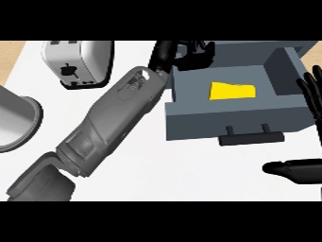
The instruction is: Pick up the cup, place it into the drawer and close the drawer
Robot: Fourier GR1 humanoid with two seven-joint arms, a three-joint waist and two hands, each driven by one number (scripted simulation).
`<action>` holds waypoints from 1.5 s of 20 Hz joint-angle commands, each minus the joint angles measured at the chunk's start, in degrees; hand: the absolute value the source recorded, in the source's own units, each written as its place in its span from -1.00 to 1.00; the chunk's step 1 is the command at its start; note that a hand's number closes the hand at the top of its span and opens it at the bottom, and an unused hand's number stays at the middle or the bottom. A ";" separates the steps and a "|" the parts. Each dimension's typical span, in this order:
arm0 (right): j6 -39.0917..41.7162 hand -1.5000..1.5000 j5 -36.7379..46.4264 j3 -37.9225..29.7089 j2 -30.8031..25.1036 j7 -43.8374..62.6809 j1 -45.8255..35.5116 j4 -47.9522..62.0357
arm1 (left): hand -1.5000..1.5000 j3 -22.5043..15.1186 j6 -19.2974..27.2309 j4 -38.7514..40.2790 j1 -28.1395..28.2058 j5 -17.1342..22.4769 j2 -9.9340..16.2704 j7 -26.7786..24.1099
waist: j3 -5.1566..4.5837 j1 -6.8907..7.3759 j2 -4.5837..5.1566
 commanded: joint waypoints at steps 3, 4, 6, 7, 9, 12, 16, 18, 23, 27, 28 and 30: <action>-0.59 -1.00 -0.40 0.37 0.51 1.68 -0.67 -1.49 | -1.00 -7.12 1.70 1.80 -1.23 1.71 -0.01 3.79 | 0.00 -0.66 0.10; -0.16 -1.00 -1.04 -0.70 -0.11 0.72 -2.55 2.31 | -1.00 -9.81 3.58 0.25 -0.21 1.72 -0.01 4.80 | 0.03 -0.65 0.18; -1.88 -1.00 1.77 1.96 1.04 2.23 -3.96 0.82 | -1.00 -10.03 2.24 3.15 -0.37 1.76 -0.01 3.45 | 0.00 -0.77 0.45; -0.07 -1.00 -0.79 1.09 0.35 2.41 -1.87 -1.84 | -1.00 -11.02 4.62 3.71 -0.24 1.66 -0.01 3.04 | 0.02 -2.53 0.64; -0.55 -1.00 0.73 2.30 0.76 1.76 -3.84 0.22 | -1.00 -13.44 7.27 2.18 0.15 1.83 -0.01 3.81 | 0.02 -1.94 0.58; 1.60 -1.00 -3.94 -1.07 -1.11 2.13 -4.74 1.42 | -1.00 -12.35 7.47 0.32 0.82 4.20 -0.01 -0.64 | -0.01 -1.52 0.56; 4.24 -1.00 -10.31 0.71 1.24 3.58 -3.35 -0.80 | -1.00 -10.06 6.97 -1.24 -0.04 6.50 -0.01 -3.80 | -0.04 -0.44 0.19; 6.40 1.00 -10.71 0.65 0.31 1.72 -2.58 1.39 | -1.00 -9.15 7.29 -3.22 -0.33 7.48 -0.01 -5.53 | -0.03 0.67 0.01; 8.52 1.00 -8.16 1.63 -2.96 3.71 1.24 -5.92 | -1.00 -5.94 6.44 -2.34 -1.17 8.40 -0.01 -6.04 | -0.06 1.95 -0.44; 13.30 1.00 -5.95 -0.44 -9.42 3.53 2.69 -6.12 | -1.00 -5.32 6.89 -8.41 -1.17 8.72 2.85 0.06 | -0.08 3.70 -1.08; 11.61 1.00 -0.65 3.93 -6.59 2.83 3.56 -5.96 | -1.00 -4.93 7.77 -9.46 0.43 8.45 2.60 -0.80 | -0.08 4.02 -0.99; 11.24 1.00 2.48 5.38 -7.10 4.74 6.01 -10.19 | -1.00 -3.13 6.31 -10.54 0.71 9.30 5.44 0.10 | -0.11 3.86 -1.03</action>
